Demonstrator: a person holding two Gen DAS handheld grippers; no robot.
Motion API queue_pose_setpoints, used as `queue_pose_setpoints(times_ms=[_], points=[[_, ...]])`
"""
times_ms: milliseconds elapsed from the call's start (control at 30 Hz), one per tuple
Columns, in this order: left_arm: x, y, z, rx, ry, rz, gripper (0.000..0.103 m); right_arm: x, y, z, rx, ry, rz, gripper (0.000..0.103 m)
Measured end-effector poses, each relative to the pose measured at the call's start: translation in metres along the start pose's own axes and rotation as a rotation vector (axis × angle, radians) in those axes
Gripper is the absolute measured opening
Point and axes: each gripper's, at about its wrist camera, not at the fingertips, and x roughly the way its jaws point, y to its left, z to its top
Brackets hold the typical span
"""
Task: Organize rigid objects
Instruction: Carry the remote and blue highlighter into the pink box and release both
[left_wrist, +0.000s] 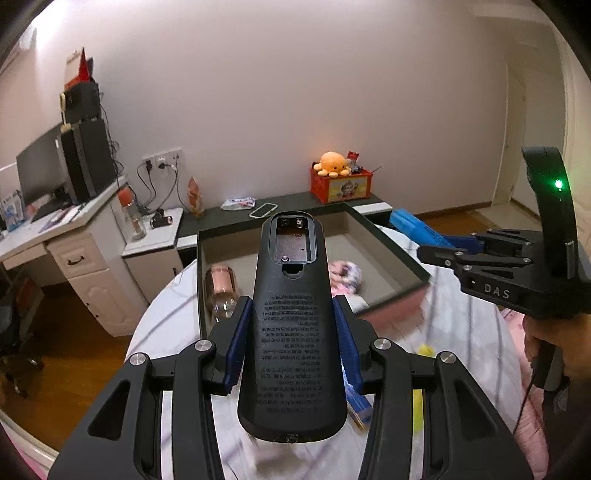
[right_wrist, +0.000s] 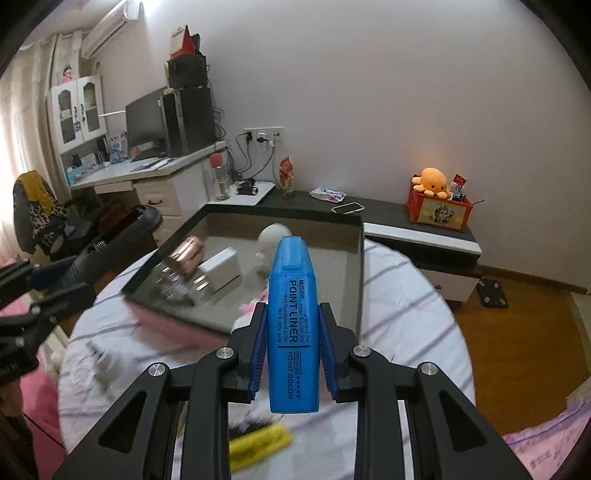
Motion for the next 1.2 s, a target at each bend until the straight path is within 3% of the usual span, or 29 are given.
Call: queue_pose_setpoints(times_ms=[133, 533, 733, 900, 967, 1033, 1067, 1200], points=[[0.045, 0.025, 0.019, -0.034, 0.062, -0.032, 0.044, 0.034, -0.010, 0.019, -0.023, 0.048, -0.017, 0.027], [0.143, 0.059, 0.037, -0.040, 0.199, -0.002, 0.044, 0.124, -0.027, 0.038, -0.060, 0.218, -0.036, 0.027], [0.161, 0.056, 0.032, -0.035, 0.227, 0.011, 0.044, 0.137, -0.027, 0.038, -0.077, 0.237, -0.071, 0.027], [0.154, 0.063, 0.033, -0.078, 0.182, 0.007, 0.045, 0.133, -0.029, 0.038, -0.059, 0.205, -0.082, 0.028], [0.143, 0.064, 0.034, -0.091, 0.154, 0.010, 0.048, 0.128, -0.028, 0.039, -0.061, 0.188, -0.090, 0.034], [0.137, 0.069, 0.034, -0.102, 0.146, 0.006, 0.057, 0.121, -0.026, 0.041, -0.064, 0.156, -0.101, 0.058], [0.128, 0.070, 0.033, -0.106, 0.131, 0.008, 0.061, 0.116, -0.025, 0.041, -0.065, 0.144, -0.104, 0.062], [0.093, 0.068, 0.030, -0.101, 0.087, 0.012, 0.074, 0.092, -0.020, 0.044, -0.059, 0.110, -0.100, 0.066]])
